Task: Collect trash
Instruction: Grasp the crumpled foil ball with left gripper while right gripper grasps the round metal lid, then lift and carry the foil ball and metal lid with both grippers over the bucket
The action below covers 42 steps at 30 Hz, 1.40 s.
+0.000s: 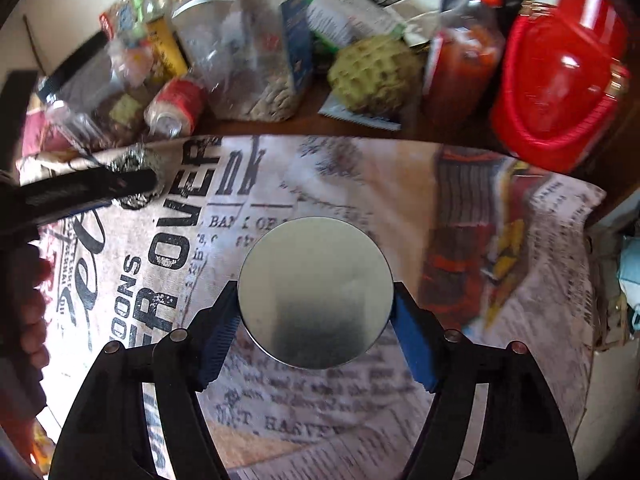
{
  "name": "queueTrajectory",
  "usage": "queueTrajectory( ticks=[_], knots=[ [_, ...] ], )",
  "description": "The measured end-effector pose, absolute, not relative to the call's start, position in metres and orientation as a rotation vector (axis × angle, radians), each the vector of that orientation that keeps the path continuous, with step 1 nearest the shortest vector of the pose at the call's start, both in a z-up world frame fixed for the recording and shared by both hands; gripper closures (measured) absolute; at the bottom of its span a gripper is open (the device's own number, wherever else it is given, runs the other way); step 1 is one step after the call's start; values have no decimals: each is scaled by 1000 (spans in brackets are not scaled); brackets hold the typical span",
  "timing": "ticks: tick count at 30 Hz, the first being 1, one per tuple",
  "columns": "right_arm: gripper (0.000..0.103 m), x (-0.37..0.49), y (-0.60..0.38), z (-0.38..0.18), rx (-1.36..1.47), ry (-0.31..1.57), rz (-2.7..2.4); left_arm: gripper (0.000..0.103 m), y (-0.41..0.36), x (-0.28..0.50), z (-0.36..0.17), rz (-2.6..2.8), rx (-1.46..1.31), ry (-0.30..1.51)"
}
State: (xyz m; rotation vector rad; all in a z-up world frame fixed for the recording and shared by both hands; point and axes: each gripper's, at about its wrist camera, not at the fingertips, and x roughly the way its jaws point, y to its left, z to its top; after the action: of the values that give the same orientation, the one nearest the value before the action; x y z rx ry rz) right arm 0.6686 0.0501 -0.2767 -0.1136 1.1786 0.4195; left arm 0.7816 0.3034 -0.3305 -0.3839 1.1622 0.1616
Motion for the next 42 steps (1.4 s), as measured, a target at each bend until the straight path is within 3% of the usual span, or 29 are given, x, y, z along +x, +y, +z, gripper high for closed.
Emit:
queueTrajectory(
  ticks=[1, 2, 5, 22, 42],
  knots=[
    [33, 667, 43, -273, -105, 1173, 414, 43, 303, 783, -331, 157, -382, 1162],
    [33, 663, 33, -267, -97, 1163, 405, 56, 302, 784, -332, 149, -385, 1166],
    [33, 658, 14, -254, -83, 1142, 386, 59, 294, 783, -326, 164, -380, 1146],
    [33, 619, -59, -158, 14, 939, 377, 60, 196, 706, -187, 123, -249, 927],
    [33, 506, -155, -63, -6, 665, 554, 59, 64, 509, -58, 228, -244, 640]
  ],
)
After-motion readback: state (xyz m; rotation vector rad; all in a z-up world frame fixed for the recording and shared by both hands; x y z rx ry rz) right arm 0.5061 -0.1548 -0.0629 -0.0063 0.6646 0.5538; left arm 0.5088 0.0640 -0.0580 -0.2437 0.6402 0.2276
